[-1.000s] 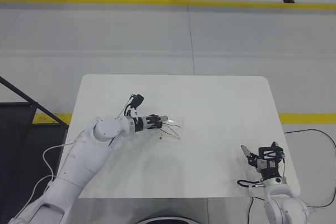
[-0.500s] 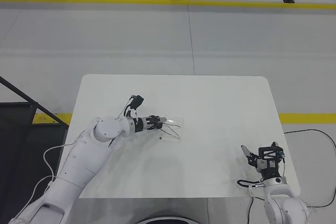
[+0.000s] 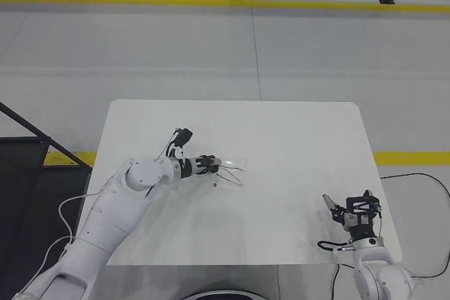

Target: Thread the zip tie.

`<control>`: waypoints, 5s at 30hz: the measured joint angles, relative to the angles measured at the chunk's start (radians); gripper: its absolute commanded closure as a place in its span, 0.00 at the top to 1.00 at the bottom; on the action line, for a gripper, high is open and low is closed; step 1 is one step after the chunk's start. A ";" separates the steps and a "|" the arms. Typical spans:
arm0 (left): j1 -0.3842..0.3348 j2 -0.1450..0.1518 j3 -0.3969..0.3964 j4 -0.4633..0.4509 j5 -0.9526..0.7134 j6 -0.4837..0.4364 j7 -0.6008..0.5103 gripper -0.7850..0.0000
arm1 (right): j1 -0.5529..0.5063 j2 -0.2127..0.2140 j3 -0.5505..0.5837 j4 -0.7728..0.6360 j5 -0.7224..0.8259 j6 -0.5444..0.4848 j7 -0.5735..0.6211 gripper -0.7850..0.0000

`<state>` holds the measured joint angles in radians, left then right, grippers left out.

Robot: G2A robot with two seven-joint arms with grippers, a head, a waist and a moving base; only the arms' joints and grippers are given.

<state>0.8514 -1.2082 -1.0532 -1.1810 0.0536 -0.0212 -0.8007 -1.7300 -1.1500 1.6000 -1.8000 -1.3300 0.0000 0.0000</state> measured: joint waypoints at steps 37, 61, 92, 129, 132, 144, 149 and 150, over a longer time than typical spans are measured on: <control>0.047 0.022 -0.093 -0.051 -0.096 -0.126 -0.074 0.00 | 0.000 -0.001 0.020 0.001 0.030 -0.019 -0.016 1.00; 0.111 0.049 -0.179 -0.178 -0.117 -0.147 -0.111 0.00 | -0.051 0.000 0.074 -0.161 0.088 -0.073 0.070 1.00; 0.124 0.056 -0.185 -0.164 -0.238 -0.306 -0.179 0.00 | 0.358 0.009 -0.154 -0.025 0.536 -0.533 0.612 1.00; 0.116 0.053 -0.084 -0.243 -0.098 -0.393 -0.149 0.00 | 0.643 0.034 -0.327 0.313 1.482 -0.627 1.149 1.00; 0.123 0.056 -0.084 -0.254 -0.083 -0.405 -0.149 0.00 | 0.682 0.032 -0.360 0.358 1.551 -0.622 1.199 1.00; 0.107 0.056 -0.064 -0.232 -0.094 -0.439 -0.153 0.00 | 0.780 0.047 -0.469 0.452 1.656 -0.595 1.225 0.83; 0.104 0.058 -0.061 -0.229 -0.100 -0.454 -0.156 0.00 | 0.806 0.053 -0.500 0.478 1.671 -0.598 1.222 0.40; 0.104 0.058 -0.061 -0.228 -0.102 -0.457 -0.156 0.00 | 0.811 0.054 -0.506 0.484 1.673 -0.601 1.219 0.36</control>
<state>0.9552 -1.1502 -1.1146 -1.4092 -0.0483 -0.4785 -0.9571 -0.9193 -1.0959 1.0944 -1.3164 0.3427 -0.6011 1.2190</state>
